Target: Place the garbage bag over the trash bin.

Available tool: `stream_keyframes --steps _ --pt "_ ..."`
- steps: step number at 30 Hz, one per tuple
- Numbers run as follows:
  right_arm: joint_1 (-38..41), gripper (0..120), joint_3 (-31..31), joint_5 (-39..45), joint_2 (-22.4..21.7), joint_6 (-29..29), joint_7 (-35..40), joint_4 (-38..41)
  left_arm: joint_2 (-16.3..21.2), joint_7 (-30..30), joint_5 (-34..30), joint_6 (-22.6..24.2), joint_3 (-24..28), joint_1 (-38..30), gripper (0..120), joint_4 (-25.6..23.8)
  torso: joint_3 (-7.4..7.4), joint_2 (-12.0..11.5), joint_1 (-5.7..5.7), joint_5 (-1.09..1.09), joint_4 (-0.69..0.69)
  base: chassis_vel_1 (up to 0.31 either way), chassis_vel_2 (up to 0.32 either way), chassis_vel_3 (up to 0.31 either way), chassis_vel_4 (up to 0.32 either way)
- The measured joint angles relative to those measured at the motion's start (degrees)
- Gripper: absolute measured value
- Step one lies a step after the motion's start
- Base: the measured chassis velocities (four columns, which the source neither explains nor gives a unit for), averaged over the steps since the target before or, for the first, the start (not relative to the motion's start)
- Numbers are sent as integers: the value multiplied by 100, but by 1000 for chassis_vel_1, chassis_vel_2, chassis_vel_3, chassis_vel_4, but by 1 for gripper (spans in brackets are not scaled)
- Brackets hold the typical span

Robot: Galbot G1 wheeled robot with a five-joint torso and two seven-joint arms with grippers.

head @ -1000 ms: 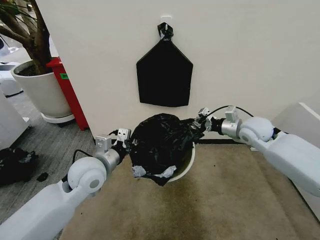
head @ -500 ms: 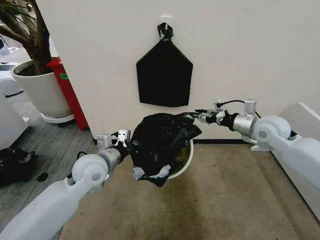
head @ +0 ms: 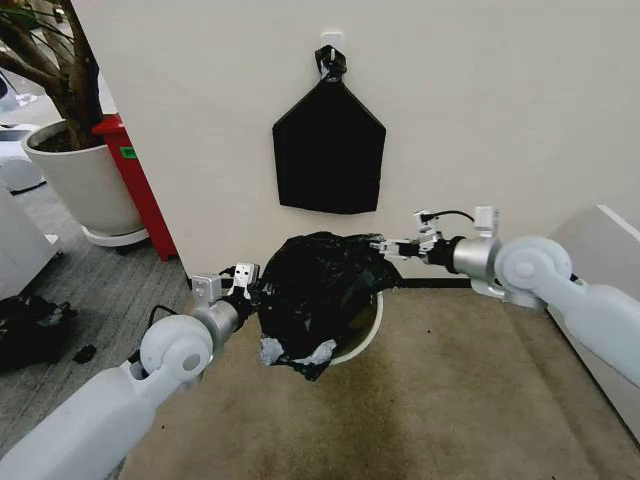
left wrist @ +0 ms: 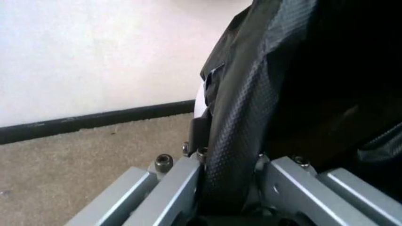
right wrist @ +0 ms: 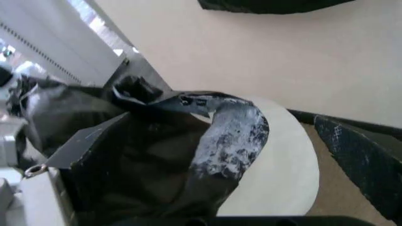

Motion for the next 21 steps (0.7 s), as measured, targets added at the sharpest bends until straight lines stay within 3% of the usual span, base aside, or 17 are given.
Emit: stream_keyframes --steps 4,10,11,14,18,21 --pt "10 100 134 576 30 -18 843 242 -29 -128 -42 -7 -48 36 0 45 0 0 0 2 -2 0 0 0 0" --pt "-129 100 864 1741 179 334 3333 1077 -147 -460 -533 -28 -84 33 0 130 0 0 0 2 -2 0 0 0 0" --pt "-129 100 864 1741 179 334 3333 1077 -147 -460 -533 -28 -84 33 0 130 0 0 0 2 -2 0 0 0 0" --pt "-236 100 1294 2326 329 675 4604 1569 -265 -903 -1024 -53 -87 -78 0 143 0 0 0 1 -1 0 0 0 0" --pt "-538 100 1568 2227 390 841 4992 2029 -373 -1362 -1378 -106 -87 -211 0 169 0 0 0 2 -2 0 0 0 0" --pt "-1168 100 1703 1438 516 1221 5367 2923 -459 -1916 -1752 -207 -35 -437 0 204 0 0 0 2 -3 0 0 0 0"
